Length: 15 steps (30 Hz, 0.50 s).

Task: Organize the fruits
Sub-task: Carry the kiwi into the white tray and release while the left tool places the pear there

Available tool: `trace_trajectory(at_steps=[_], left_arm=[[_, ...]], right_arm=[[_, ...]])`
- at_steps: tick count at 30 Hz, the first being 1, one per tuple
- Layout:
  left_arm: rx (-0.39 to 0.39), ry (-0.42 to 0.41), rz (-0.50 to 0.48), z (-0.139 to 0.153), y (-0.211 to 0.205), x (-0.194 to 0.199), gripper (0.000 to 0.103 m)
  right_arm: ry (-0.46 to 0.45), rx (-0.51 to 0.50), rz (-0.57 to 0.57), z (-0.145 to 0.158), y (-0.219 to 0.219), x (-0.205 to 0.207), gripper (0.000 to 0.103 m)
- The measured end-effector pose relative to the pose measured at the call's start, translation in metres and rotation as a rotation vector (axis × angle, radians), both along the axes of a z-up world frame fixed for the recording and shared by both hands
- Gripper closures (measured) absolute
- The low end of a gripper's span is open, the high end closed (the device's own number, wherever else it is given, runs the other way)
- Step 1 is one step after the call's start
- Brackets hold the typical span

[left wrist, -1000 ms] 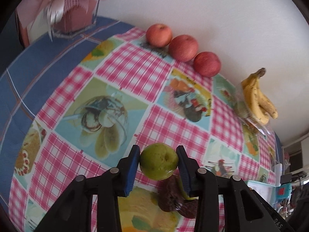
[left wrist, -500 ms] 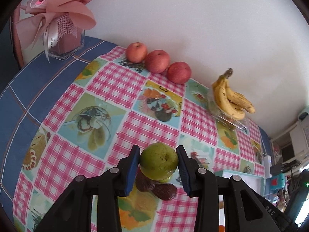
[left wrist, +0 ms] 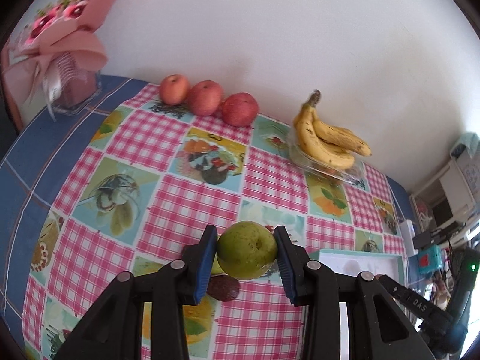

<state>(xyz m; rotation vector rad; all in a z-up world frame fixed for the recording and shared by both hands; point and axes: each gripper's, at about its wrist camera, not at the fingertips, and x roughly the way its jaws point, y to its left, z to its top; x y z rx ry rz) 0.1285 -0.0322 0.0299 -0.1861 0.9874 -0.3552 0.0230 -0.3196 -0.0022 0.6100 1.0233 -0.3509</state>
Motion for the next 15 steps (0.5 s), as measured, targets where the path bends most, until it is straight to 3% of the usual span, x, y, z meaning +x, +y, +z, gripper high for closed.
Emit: trace_trajectory(at_steps=[15], left_arm=[[0.033,0.006,-0.188,-0.006,-0.075,-0.026,0.062]], right_arm=[[0.008,-0.027,-0.088,0.004,-0.036,-0.022,0.079]])
